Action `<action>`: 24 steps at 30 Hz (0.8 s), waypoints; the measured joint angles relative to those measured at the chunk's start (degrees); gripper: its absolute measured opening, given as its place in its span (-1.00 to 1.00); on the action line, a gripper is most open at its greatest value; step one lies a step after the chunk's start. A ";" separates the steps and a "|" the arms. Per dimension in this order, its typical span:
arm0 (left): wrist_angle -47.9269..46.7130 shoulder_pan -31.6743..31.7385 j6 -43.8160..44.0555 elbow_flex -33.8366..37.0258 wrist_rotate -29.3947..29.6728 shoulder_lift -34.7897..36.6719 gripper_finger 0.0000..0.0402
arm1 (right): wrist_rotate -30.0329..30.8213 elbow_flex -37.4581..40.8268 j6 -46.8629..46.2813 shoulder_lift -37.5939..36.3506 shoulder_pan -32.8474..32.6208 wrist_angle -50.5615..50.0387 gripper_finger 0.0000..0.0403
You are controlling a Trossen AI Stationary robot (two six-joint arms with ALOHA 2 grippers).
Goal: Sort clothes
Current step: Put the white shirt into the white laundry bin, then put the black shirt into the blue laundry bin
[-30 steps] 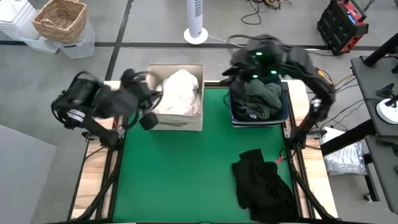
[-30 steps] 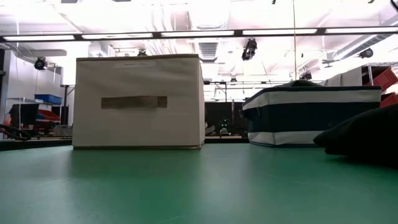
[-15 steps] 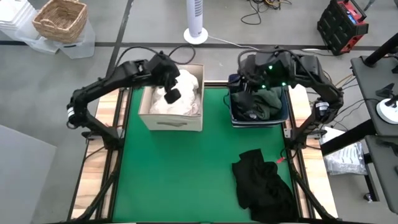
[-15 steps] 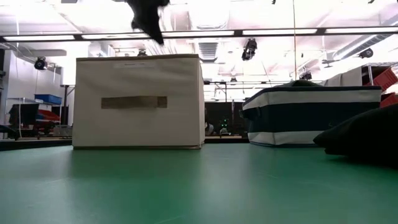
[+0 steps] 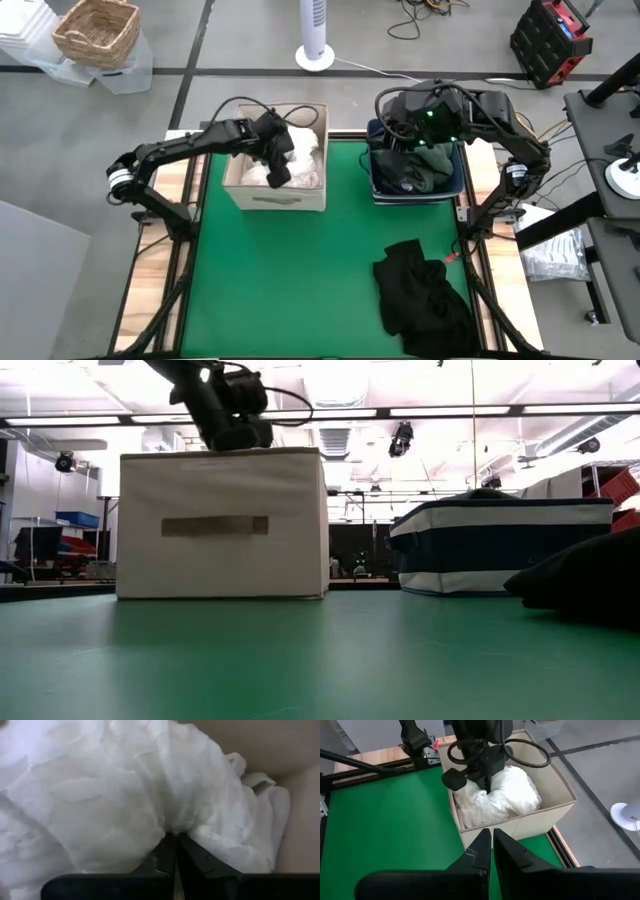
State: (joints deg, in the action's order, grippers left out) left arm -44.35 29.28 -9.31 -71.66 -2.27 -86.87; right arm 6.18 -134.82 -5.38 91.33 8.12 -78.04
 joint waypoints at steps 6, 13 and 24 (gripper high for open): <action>0.43 0.42 3.93 1.68 -0.40 0.29 -1.00 | 0.05 0.01 -0.01 0.00 0.00 0.09 -0.94; -2.36 0.42 4.03 -7.34 1.30 0.66 -1.00 | 0.04 0.02 -0.20 0.00 0.00 0.07 -0.94; -18.64 -0.18 9.06 -22.55 3.25 1.07 -1.00 | -6.91 0.04 2.92 0.03 -0.69 1.18 -0.94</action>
State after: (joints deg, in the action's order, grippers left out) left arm -62.99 29.10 -0.25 -94.21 0.98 -85.80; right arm -0.73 -134.78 -2.46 91.36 7.43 -76.86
